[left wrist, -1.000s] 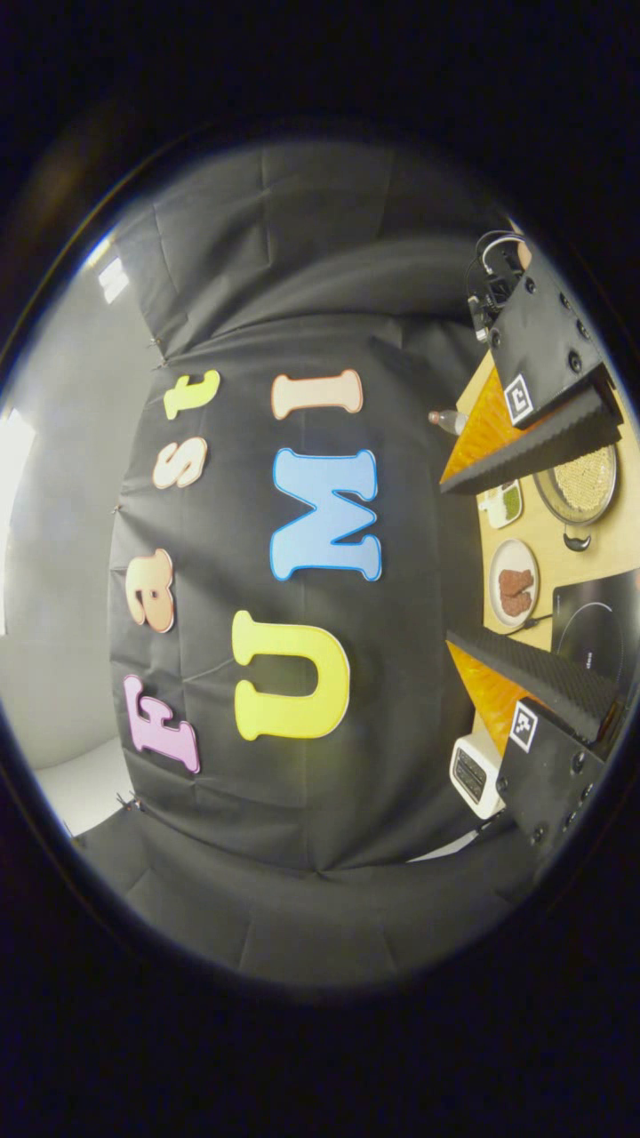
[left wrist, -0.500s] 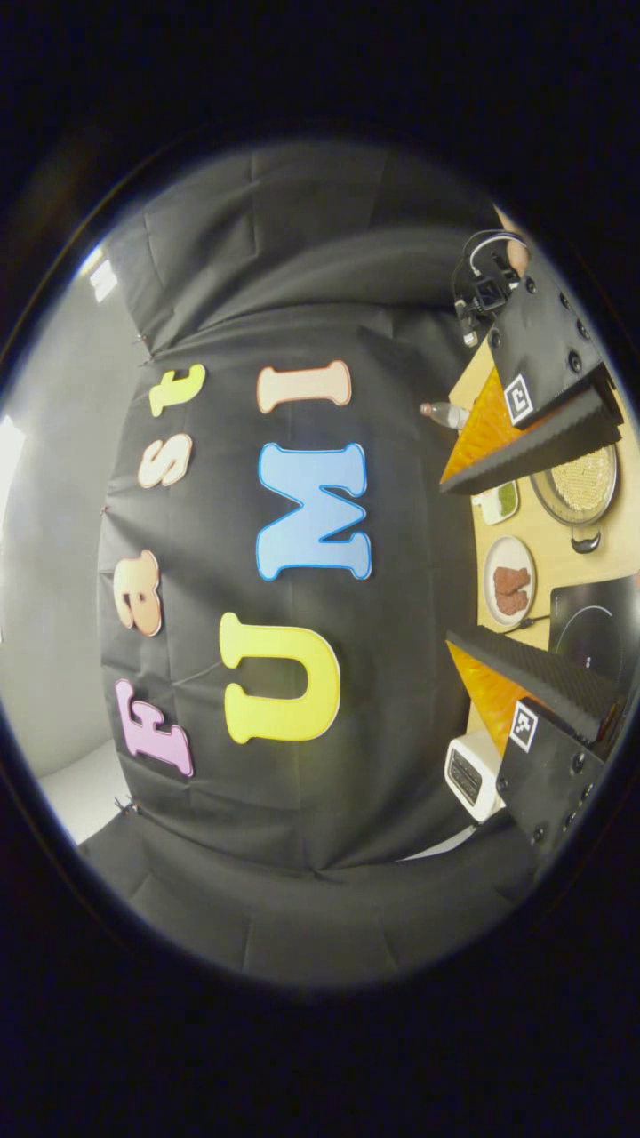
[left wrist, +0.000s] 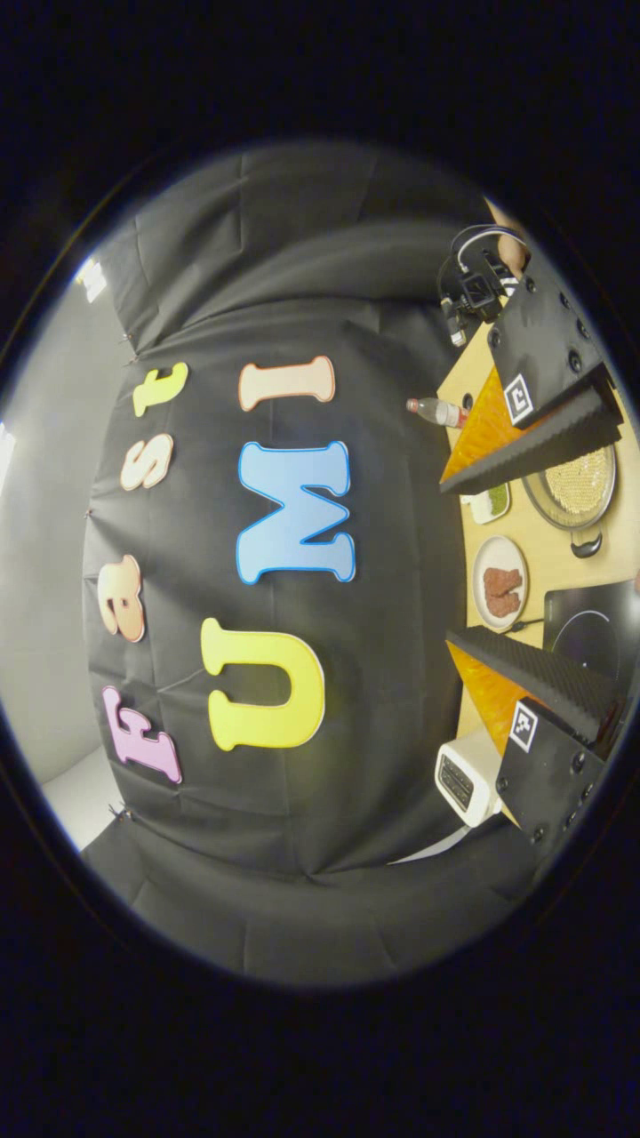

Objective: First push the handle of the pot to place it horizontally, then grasp the pot with both hands and set it on the induction cooktop.

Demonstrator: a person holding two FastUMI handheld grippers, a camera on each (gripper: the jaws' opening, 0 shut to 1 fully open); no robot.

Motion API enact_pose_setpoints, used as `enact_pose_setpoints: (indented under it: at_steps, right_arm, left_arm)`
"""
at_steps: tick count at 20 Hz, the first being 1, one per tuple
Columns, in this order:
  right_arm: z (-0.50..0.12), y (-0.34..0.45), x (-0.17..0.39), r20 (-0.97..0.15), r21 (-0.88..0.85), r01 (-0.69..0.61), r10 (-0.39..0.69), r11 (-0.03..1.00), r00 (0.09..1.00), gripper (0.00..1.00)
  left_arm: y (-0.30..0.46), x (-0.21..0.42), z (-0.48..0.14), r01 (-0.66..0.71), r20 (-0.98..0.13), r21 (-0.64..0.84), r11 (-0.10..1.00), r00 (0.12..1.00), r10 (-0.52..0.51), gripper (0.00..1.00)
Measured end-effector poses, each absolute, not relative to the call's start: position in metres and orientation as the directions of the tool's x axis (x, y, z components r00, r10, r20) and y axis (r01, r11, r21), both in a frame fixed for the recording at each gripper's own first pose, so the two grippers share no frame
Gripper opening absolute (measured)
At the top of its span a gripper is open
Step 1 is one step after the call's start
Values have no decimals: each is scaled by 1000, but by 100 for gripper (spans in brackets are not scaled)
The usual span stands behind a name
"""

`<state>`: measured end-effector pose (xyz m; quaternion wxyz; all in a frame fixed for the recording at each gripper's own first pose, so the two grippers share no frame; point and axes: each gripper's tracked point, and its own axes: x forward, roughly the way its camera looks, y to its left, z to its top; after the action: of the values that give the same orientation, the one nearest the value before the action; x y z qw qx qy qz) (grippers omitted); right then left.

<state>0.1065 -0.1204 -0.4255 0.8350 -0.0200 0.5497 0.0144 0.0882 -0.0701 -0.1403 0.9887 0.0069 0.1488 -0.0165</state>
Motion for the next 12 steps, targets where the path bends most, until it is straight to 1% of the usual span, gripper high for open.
enact_pose_setpoints:
  at_steps: [1, 2, 3, 4, 5, 6, 7, 8, 9, 10, 11, 12]
  right_arm:
    - [-420, -123, 107, -907, -22, -43, -2, 999, 420, 1]
    - [-412, -122, 107, -894, -16, -44, 5, 999, 448, 2]
    - [-402, -123, 103, -883, -22, -47, 2, 999, 469, 25]
    - [-395, -124, 100, -870, -37, -54, -6, 998, 493, 41]
    - [-387, -124, 99, -852, -43, -67, -1, 997, 524, 63]
    - [-378, -123, 99, -830, -50, -82, 5, 995, 558, 78]
    - [-371, -121, 98, -807, -53, -100, 17, 994, 591, 85]
    - [-363, -118, 97, -787, -57, -115, 26, 992, 617, 96]
    - [-359, -115, 95, -772, -60, -125, 33, 990, 635, 96]
    - [-355, -113, 93, -760, -60, -129, 39, 990, 649, 96]
    - [-352, -111, 90, -751, -55, -133, 47, 990, 658, 96]
    - [-351, -106, 92, -741, -44, -131, 56, 990, 670, 96]
  left_arm:
    - [-73, 90, -149, 42, -311, -5, 999, 949, -41, 93]
    - [-75, 91, -158, 49, -331, -17, 999, 942, -52, 93]
    - [-78, 90, -169, 56, -349, -28, 998, 935, -62, 97]
    - [-82, 92, -180, 70, -373, -46, 996, 924, -83, 97]
    - [-88, 91, -194, 87, -401, -72, 994, 910, -109, 93]
    - [-94, 92, -209, 102, -432, -102, 990, 891, -137, 93]
    - [-100, 89, -226, 113, -467, -133, 985, 869, -163, 93]
    - [-103, 88, -246, 113, -506, -157, 981, 844, -178, 92]
    - [-104, 87, -269, 103, -543, -171, 980, 820, -181, 93]
    - [-105, 86, -290, 96, -576, -181, 979, 797, -184, 97]
    - [-108, 83, -308, 91, -603, -184, 979, 776, -186, 99]
    - [-109, 80, -327, 87, -631, -180, 980, 754, -183, 99]
